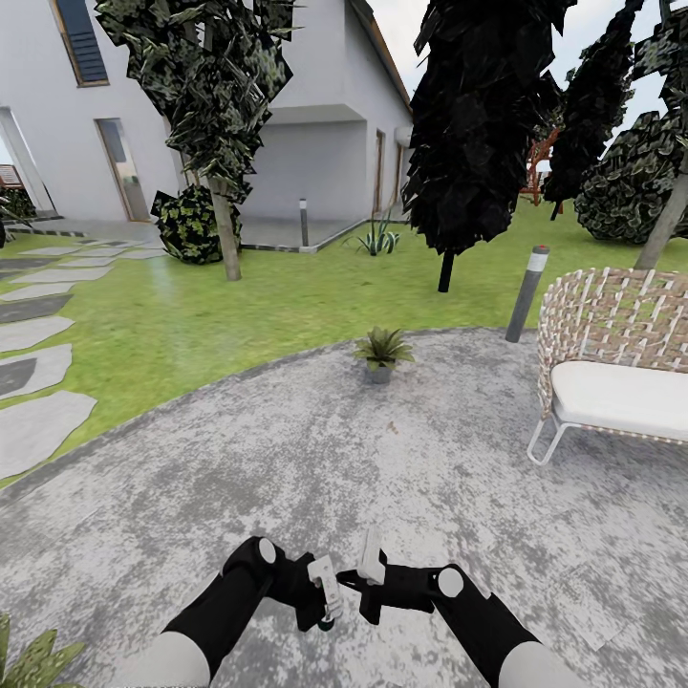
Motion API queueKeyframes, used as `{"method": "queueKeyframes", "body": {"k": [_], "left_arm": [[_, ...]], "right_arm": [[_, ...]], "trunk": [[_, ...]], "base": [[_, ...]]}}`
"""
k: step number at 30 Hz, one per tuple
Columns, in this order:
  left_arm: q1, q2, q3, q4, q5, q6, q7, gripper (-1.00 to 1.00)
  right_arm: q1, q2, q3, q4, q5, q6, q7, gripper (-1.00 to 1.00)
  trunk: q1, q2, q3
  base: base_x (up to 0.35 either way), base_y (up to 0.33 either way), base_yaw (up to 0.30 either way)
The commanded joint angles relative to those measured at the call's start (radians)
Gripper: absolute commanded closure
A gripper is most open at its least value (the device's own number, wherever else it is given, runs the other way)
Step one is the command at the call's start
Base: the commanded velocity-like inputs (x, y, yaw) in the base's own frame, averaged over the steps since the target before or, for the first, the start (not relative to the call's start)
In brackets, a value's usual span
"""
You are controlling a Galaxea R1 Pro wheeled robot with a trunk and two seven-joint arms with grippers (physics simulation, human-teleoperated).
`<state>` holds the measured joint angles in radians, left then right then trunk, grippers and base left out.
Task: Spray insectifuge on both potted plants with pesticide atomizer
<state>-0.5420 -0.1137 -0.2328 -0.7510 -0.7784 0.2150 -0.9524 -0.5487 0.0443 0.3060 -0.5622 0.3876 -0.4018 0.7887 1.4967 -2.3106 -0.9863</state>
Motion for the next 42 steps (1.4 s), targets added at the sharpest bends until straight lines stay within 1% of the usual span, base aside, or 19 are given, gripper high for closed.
{"method": "queueKeyframes", "body": {"k": [1, 10, 14, 16, 19, 21, 24, 27, 28, 30, 32, 33, 36, 37, 38, 39, 40, 41, 42], "left_arm": [[-0.001, -0.001, 0.0, -0.002, -0.001, 0.011, -0.005, 1.0], [-0.003, -0.001, 0.0, -0.001, -0.001, 0.011, -0.006, 1.0], [-0.003, 0.007, 0.001, 0.005, -0.004, 0.014, -0.003, 1.0], [-0.003, 0.023, 0.003, 0.019, -0.009, 0.016, -0.001, 1.0], [-0.004, 0.076, 0.004, 0.03, -0.011, 0.016, 0.001, 1.0], [-0.004, 0.098, 0.004, 0.031, -0.012, 0.015, 0.001, 1.0], [-0.004, 0.109, 0.004, 0.031, -0.012, 0.012, 0.001, 1.0], [-0.003, 0.129, 0.004, 0.032, -0.013, 0.008, 0.002, 1.0], [-0.003, 0.133, 0.004, 0.032, -0.013, 0.008, 0.003, 1.0], [-0.003, 0.141, 0.006, 0.031, -0.012, 0.009, 0.003, 1.0], [-0.003, 0.148, 0.022, 0.03, -0.012, 0.012, 0.006, 1.0], [-0.003, 0.149, 0.038, 0.03, -0.011, 0.012, 0.012, 1.0], [-0.002, 0.146, 0.144, 0.03, -0.007, 0.01, 0.055, 1.0], [0.002, 0.142, 0.185, 0.03, -0.006, 0.009, 0.074, 1.0], [0.003, 0.139, 0.207, 0.03, -0.005, 0.008, 0.089, 1.0], [0.005, 0.135, 0.227, 0.03, -0.003, 0.008, 0.121, 1.0], [0.007, 0.133, 0.235, 0.03, 0.001, 0.008, 0.146, 1.0], [0.008, 0.125, 0.239, 0.033, 0.014, 0.008, 0.18, 1.0], [0.01, 0.109, 0.243, 0.041, 0.047, 0.007, 0.229, 1.0]], "right_arm": [[0.0, 0.0, -0.001, -0.001, 0.008, -0.005, 0.0, 1.0], [0.0, 0.0, -0.002, -0.001, 0.008, -0.005, 0.0, 1.0], [0.0, 0.0, -0.002, -0.001, 0.008, -0.005, 0.0, 1.0], [0.0, 0.0, -0.002, -0.001, 0.008, -0.005, 0.0, 1.0], [0.0, 0.0, -0.002, -0.001, 0.008, -0.005, 0.0, 1.0], [0.0, 0.0, -0.002, -0.001, 0.008, -0.005, 0.0, 1.0], [0.0, -0.001, -0.002, -0.001, 0.008, -0.005, 0.0, 1.0], [0.0, -0.001, -0.003, -0.001, 0.008, -0.005, 0.0, 1.0], [0.0, -0.002, -0.004, -0.001, 0.008, -0.006, 0.0, -1.0], [0.0, -0.005, -0.005, -0.001, 0.007, -0.006, 0.0, -1.0], [0.0, -0.009, -0.005, 0.001, 0.007, -0.006, 0.0, -1.0], [0.0, -0.01, -0.006, 0.003, 0.007, -0.006, -0.001, -1.0], [0.001, -0.022, -0.008, 0.009, 0.007, -0.008, -0.004, -1.0], [0.001, -0.033, -0.01, 0.01, 0.005, -0.008, -0.007, -1.0], [0.001, -0.041, -0.011, 0.011, 0.003, -0.008, -0.009, -1.0], [0.001, -0.049, -0.012, 0.022, 0.001, -0.008, -0.011, -1.0], [0.002, -0.052, -0.013, 0.039, 0.0, -0.008, -0.012, -1.0], [0.002, -0.057, -0.015, 0.071, -0.002, -0.008, -0.013, -1.0], [0.002, -0.06, -0.027, 0.125, -0.009, -0.009, -0.02, -1.0]], "trunk": [[0.0, 0.0, -0.001], [0.0, 0.0, -0.001], [0.0, 0.0, -0.001], [0.0, 0.0, -0.001], [0.0, 0.0, -0.001], [0.0, 0.0, -0.001], [0.0, 0.0, -0.001], [0.0, 0.0, -0.001], [0.0, 0.0, -0.001], [0.0, 0.0, -0.001], [0.0, 0.0, -0.001], [0.0, 0.0, -0.001], [0.0, 0.0, -0.001], [0.0, 0.0, -0.001], [0.0, 0.0, -0.001], [0.0, 0.0, -0.001], [0.0, 0.0, -0.001], [0.0, 0.0, -0.001], [0.0, 0.0, -0.001]], "base": [[0.0, 0.0, 0.0], [0.0, 0.0, 0.0], [0.0, 0.0, 0.0], [0.0, 0.0, 0.0], [0.0, 0.0, 0.0], [0.0, 0.0, 0.0], [0.0, 0.0, 0.0], [0.0, 0.0, 0.0], [0.0, 0.0, 0.0], [0.0, 0.0, 0.0], [0.0, 0.0, 0.0], [0.0, 0.0, 0.0], [0.0, 0.0, 0.0], [0.0, 0.0, 0.0], [0.0, 0.0, 0.0], [0.0, 0.0, 0.0], [0.0, 0.0, 0.0], [0.0, 0.0, 0.0], [0.0, 0.0, 0.0]]}}
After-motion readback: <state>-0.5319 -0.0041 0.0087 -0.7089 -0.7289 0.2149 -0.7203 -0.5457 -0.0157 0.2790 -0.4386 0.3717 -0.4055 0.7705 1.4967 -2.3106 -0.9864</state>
